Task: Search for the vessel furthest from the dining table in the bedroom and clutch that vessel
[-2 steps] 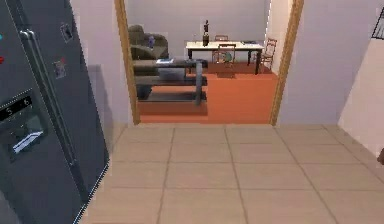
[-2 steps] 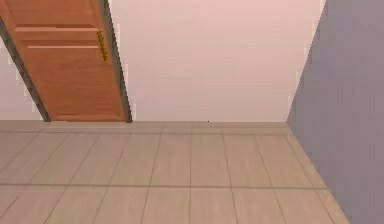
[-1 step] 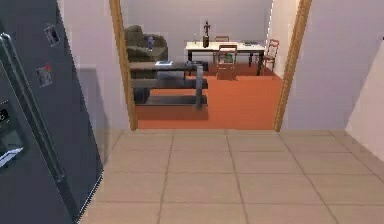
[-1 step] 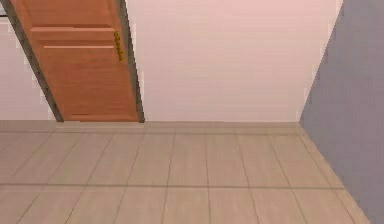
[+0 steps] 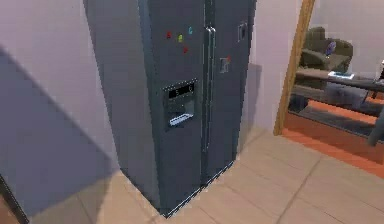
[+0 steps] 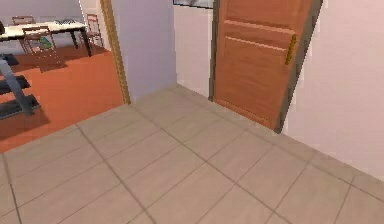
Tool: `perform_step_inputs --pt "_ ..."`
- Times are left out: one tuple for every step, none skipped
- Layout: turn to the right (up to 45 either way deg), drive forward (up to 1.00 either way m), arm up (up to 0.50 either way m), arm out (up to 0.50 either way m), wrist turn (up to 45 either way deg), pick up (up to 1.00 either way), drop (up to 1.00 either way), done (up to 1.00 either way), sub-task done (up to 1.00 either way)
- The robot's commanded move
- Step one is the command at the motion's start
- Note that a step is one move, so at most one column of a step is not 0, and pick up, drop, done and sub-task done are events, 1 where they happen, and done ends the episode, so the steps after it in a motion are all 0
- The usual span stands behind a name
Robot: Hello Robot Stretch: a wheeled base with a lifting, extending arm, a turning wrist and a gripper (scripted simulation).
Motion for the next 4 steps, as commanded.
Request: perform_step_inputs --pt "-30.0 0.00 0.00 0.00 0.0 0.00 0.00 0.00 0.00" --pt "0.0 0.15 0.00 0.00 0.0 0.00 0.00 0.00 0.00" --pt "-21.0 0.00 0.00 0.00 0.0 0.00 0.00 0.00 0.00" --pt "0.0 0.30 0.00 0.00 0.0 0.00 0.00 0.00 0.00"
